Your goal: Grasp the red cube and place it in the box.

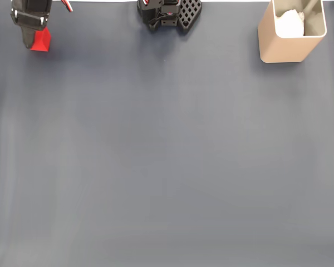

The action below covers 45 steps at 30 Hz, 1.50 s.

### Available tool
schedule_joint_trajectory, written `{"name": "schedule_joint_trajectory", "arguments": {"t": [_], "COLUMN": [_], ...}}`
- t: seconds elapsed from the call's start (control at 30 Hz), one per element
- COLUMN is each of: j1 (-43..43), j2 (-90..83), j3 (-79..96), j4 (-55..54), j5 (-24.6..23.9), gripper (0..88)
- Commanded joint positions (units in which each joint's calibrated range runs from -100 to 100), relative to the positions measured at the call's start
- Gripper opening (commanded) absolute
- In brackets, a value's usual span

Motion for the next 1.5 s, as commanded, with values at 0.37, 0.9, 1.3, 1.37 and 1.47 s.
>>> {"name": "schedule_joint_trajectory", "arguments": {"t": [0.37,0.9,1.3,1.37,1.47], "j1": [-4.45,-15.95,-30.65,-33.07,-36.83], "j2": [-7.02,-9.44,-15.24,-16.28,-17.75], "j3": [-8.17,-31.32,-33.05,-33.05,-33.14], "j4": [11.82,30.45,31.60,32.17,32.42], "j5": [1.76,3.52,6.84,7.13,7.57], "gripper": [1.1,0.6,0.2,0.2,0.2]}}
